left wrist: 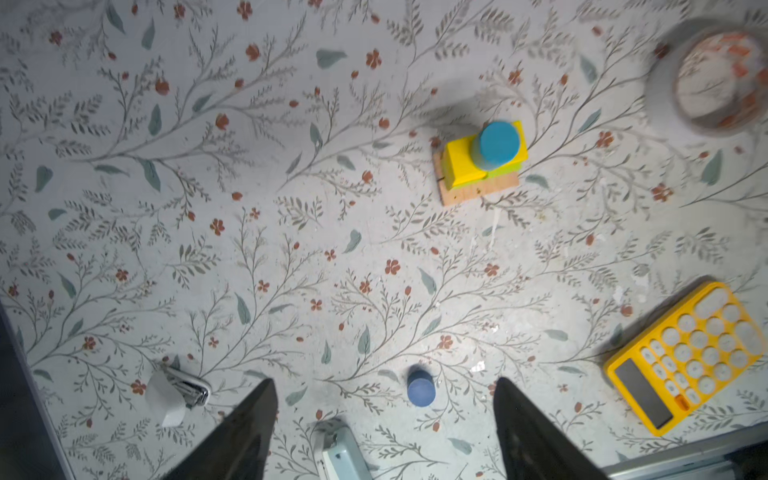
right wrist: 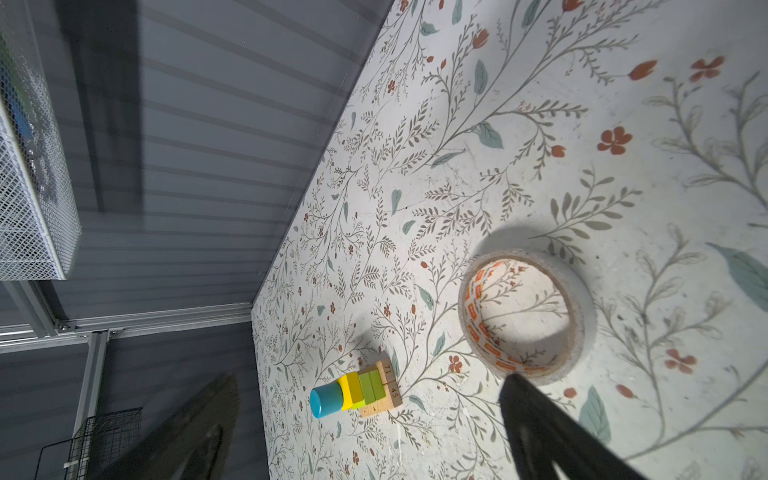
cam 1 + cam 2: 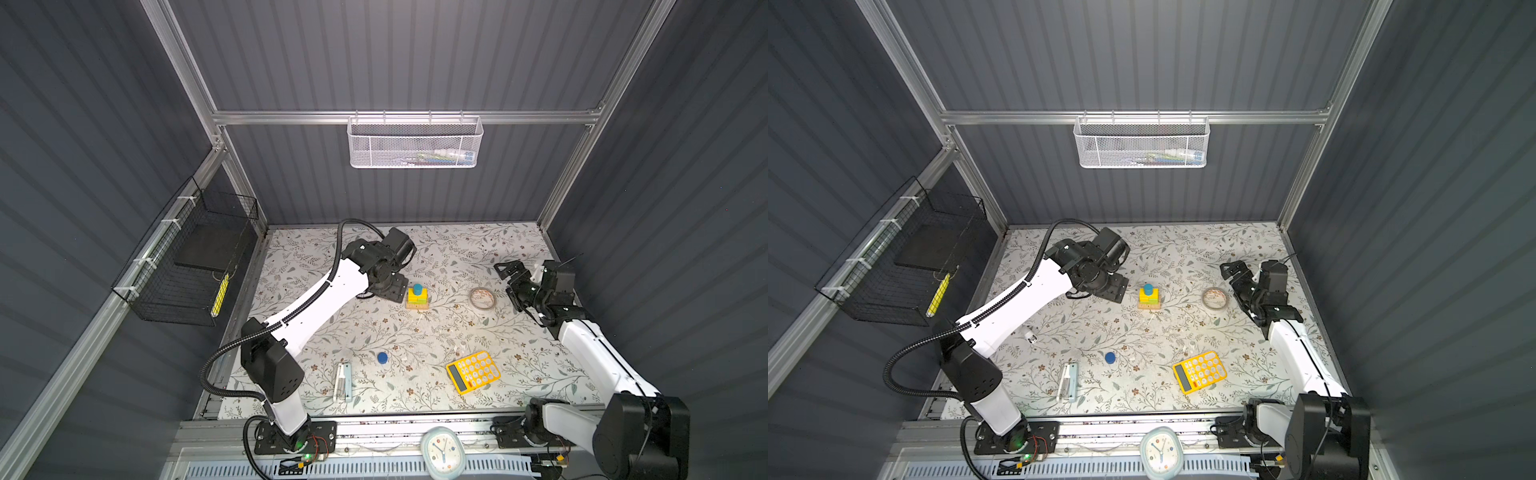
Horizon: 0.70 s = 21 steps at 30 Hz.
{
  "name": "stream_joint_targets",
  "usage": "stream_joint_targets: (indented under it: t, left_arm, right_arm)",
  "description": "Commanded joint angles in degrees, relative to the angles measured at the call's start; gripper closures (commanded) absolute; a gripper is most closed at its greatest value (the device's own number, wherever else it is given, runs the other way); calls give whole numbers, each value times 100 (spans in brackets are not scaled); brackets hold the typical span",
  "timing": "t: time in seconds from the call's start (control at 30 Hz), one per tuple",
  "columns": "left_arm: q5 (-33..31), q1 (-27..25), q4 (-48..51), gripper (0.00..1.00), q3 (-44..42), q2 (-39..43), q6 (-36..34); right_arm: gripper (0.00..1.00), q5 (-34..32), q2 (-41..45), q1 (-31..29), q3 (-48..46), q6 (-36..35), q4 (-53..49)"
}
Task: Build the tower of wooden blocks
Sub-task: 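Move the open left gripper over the blue cylinder near the stapler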
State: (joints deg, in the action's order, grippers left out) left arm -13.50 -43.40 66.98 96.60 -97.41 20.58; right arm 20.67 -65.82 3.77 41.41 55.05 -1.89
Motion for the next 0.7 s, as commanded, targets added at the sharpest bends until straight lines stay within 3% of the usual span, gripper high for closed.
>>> stream_joint_targets:
  t: [0.0, 0.27, 0.67]
  left_arm:
    - [144, 33, -78, 19, -597, 390, 367]
    - [586, -61, -517, 21, -2004, 814, 811]
    - [843, -605, -1016, 22, -2713, 590, 1207]
  right_arm:
    - [1, -63, 137, 36, 90, -67, -112]
    - [1, 236, 211, 36, 356, -351, -572]
    - [1, 204, 139, 36, 370, -343, -732]
